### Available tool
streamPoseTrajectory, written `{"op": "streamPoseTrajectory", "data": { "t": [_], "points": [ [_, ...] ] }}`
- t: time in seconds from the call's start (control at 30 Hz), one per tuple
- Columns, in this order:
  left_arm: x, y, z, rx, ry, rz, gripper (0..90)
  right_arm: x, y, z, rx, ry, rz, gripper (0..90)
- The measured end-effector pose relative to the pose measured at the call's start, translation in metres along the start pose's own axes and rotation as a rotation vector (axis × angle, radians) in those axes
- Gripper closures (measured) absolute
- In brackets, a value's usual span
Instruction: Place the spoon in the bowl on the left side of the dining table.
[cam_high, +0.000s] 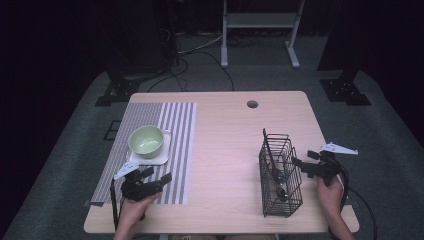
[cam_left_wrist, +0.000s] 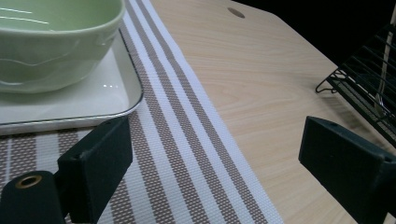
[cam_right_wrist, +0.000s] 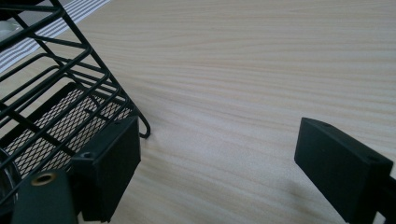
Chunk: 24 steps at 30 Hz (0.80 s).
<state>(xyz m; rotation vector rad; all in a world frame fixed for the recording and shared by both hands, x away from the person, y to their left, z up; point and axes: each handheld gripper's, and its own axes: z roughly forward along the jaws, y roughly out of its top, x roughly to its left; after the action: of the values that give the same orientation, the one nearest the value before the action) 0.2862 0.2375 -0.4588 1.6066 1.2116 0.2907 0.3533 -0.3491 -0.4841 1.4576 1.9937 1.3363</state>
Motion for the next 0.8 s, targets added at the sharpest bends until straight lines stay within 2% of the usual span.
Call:
{"op": "streamPoseTrajectory", "data": {
  "t": [0.33, 0.37, 0.47, 0.6, 0.73, 0.8],
  "points": [
    [-0.009, 0.002, -0.001, 0.000, -0.020, 0.013, 8.9, 0.003, 0.000, 0.001, 0.015, -0.001, -0.029, 13.4],
    [-0.011, 0.003, -0.001, 0.001, -0.019, 0.032, 8.9, 0.005, 0.000, 0.001, 0.017, -0.006, -0.040, 13.4],
    [-0.012, 0.003, -0.001, 0.008, -0.010, 0.044, 8.9, 0.006, 0.000, 0.002, 0.021, -0.012, -0.055, 13.4],
    [-0.014, 0.004, -0.003, 0.004, -0.012, 0.041, 8.9, 0.006, 0.000, 0.001, 0.018, -0.007, -0.048, 13.4],
    [-0.023, 0.009, -0.003, -0.017, -0.049, 0.021, 8.9, 0.006, 0.000, 0.001, 0.018, -0.007, -0.046, 13.4],
    [-0.031, 0.012, -0.001, -0.017, -0.078, 0.028, 8.9, 0.006, 0.000, 0.001, 0.019, -0.004, -0.046, 13.4]
  ]
}}
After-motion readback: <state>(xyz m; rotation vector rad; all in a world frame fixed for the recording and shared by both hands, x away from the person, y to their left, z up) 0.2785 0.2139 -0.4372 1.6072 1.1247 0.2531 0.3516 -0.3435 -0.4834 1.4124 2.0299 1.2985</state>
